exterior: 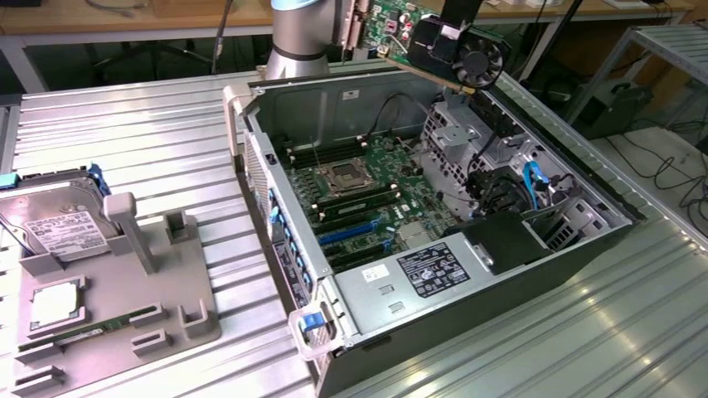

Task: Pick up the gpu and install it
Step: 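Insert the gpu into the slot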

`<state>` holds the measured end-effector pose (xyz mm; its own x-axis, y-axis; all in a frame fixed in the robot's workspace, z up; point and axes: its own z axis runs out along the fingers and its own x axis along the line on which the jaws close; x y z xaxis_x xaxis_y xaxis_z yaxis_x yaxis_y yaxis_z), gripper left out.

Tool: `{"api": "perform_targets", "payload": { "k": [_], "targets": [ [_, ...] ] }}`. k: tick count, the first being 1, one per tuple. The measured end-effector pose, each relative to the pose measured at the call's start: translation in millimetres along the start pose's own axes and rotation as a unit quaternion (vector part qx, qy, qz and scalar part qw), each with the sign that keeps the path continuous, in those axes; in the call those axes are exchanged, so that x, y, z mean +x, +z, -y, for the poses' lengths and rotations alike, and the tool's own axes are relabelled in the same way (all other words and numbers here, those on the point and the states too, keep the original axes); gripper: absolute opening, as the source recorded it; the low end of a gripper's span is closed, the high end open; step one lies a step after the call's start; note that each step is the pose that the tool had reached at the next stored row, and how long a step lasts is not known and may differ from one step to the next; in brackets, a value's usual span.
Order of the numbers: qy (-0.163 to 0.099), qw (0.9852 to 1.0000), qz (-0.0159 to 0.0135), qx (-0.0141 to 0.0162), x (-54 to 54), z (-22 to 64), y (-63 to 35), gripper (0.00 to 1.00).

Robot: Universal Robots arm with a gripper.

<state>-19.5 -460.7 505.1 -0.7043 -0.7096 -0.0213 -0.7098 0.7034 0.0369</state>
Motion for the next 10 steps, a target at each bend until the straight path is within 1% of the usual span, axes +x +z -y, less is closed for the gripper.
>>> {"api": "perform_targets", "payload": {
  "k": [3,5,10],
  "targets": [
    [-0.023,0.9997,-0.0009,-0.0005,0.0,0.0,0.0,0.27],
    [-0.041,0.9992,-0.0015,-0.0008,0.0,0.0,0.0,0.27],
    [-0.075,0.9972,-0.0028,-0.0016,0.0,0.0,0.0,0.27]
  ]
}}
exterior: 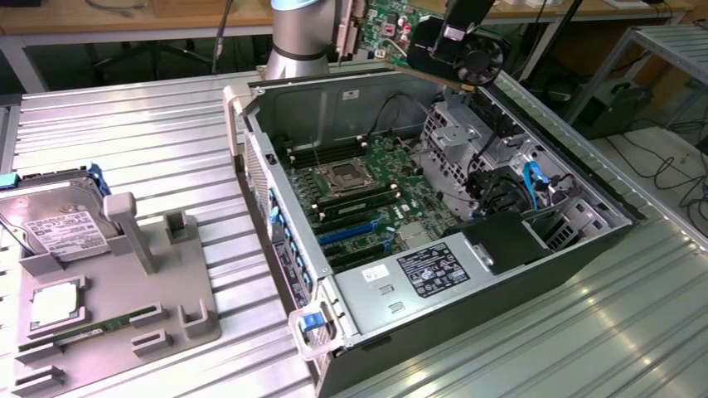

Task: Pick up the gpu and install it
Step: 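Insert the gpu into the slot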

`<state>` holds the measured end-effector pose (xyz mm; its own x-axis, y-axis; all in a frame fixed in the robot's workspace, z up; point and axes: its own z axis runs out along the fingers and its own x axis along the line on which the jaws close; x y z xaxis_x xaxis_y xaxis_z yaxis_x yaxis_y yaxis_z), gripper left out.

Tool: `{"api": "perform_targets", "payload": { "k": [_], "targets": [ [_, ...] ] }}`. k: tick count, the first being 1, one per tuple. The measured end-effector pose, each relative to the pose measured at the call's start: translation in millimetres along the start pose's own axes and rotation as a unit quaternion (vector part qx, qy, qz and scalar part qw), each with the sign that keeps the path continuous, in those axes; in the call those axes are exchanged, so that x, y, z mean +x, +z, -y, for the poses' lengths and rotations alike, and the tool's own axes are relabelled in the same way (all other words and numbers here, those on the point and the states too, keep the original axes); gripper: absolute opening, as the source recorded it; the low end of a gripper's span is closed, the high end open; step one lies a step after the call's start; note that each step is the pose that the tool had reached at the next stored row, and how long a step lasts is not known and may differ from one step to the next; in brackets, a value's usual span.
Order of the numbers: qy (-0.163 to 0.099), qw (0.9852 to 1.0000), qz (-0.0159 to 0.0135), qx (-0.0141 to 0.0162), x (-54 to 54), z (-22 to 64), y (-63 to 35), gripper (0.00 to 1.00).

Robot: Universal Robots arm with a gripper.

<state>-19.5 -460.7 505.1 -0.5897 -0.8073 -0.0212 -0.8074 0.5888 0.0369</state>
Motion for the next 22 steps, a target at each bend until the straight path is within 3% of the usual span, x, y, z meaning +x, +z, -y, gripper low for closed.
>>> {"api": "perform_targets", "payload": {
  "k": [6,14,16,19,22],
  "targets": [
    [-0.044,0.999,-0.0016,-0.001,0.0,0.0,0.0,0.27],
    [-0.093,0.9956,-0.0035,-0.002,0.1,0.0,0.0,0.27],
    [-0.105,0.9945,-0.0038,-0.0022,0.1,0.1,0.0,0.27],
    [-0.134,0.991,-0.0049,-0.0028,0.1,0.1,0.0,0.27],
    [-0.151,0.9885,-0.0056,-0.0032,0.1,0.1,0.0,0.27]
  ]
}}
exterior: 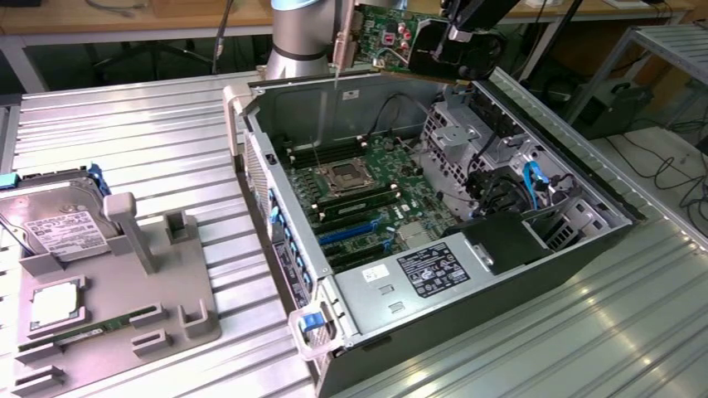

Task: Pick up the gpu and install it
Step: 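Insert the gpu into the slot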

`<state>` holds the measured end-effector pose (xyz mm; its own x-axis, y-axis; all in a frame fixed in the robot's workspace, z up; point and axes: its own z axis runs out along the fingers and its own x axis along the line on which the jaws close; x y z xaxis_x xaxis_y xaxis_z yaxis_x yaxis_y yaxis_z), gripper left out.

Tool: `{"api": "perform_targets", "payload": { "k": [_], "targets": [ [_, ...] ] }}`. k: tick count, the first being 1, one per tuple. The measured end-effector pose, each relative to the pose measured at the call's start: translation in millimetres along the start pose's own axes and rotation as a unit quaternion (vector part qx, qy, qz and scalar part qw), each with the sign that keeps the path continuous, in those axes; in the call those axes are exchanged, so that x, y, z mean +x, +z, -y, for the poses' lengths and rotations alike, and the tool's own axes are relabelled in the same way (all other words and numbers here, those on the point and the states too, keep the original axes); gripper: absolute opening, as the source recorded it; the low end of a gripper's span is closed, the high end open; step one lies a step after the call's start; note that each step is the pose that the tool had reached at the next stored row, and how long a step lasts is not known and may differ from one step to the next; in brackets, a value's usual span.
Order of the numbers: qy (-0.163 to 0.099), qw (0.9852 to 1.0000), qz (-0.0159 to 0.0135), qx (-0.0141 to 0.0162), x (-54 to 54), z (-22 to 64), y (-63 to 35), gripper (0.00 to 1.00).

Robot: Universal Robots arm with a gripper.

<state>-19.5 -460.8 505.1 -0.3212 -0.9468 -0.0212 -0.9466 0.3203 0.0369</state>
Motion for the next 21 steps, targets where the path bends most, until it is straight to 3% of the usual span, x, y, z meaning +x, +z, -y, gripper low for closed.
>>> {"api": "perform_targets", "payload": {
  "k": [4,10,16,21],
  "targets": [
    [-0.023,0.9997,-0.0009,-0.0005,0.0,0.0,0.0,0.27],
    [-0.06,0.9982,-0.0022,-0.0013,0.0,0.0,0.0,0.27],
    [-0.095,0.9955,-0.0035,-0.002,0.0,0.0,0.0,0.27],
    [-0.126,0.992,-0.0047,-0.0027,0.0,0.0,0.1,0.27]
  ]
}}
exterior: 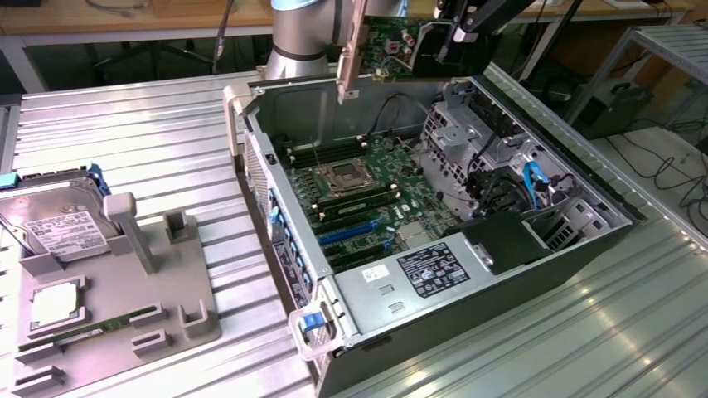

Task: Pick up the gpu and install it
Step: 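Insert the gpu into the slot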

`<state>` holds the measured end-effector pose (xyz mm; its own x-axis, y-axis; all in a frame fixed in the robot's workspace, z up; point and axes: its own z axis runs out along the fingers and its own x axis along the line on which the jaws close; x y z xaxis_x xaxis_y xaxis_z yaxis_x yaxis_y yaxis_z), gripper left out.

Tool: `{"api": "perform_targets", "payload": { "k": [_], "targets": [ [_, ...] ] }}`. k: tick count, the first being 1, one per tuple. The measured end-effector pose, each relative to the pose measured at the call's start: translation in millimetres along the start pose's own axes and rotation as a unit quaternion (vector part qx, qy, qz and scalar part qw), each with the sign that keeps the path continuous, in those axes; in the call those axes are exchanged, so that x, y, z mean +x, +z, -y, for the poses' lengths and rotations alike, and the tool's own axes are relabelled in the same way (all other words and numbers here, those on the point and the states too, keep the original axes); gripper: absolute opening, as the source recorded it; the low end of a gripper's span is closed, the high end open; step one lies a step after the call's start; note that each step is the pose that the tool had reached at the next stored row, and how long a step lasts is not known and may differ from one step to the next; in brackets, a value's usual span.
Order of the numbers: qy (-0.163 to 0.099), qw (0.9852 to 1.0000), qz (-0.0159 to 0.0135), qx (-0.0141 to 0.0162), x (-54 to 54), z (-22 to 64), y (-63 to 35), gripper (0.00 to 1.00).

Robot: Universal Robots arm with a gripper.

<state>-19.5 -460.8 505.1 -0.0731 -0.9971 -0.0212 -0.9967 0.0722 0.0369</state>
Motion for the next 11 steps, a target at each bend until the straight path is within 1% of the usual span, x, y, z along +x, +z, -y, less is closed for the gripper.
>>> {"api": "perform_targets", "payload": {
  "k": [2,4,8,10,11],
  "targets": [
    [-0.017,0.9999,-0.0006,-0.0003,0.0,0.0,0.1,0.27],
    [-0.021,0.9998,-0.0007,-0.0003,0.0,0.1,1.0,0.27],
    [-0.029,0.9996,-0.0023,0.0001,0.1,0.2,5.7,0.27],
    [-0.033,0.9994,-0.0025,0.0011,0.2,0.3,6.9,0.27],
    [-0.035,0.9994,-0.0034,0.0015,0.1,0.2,7.1,0.27]
  ]
}}
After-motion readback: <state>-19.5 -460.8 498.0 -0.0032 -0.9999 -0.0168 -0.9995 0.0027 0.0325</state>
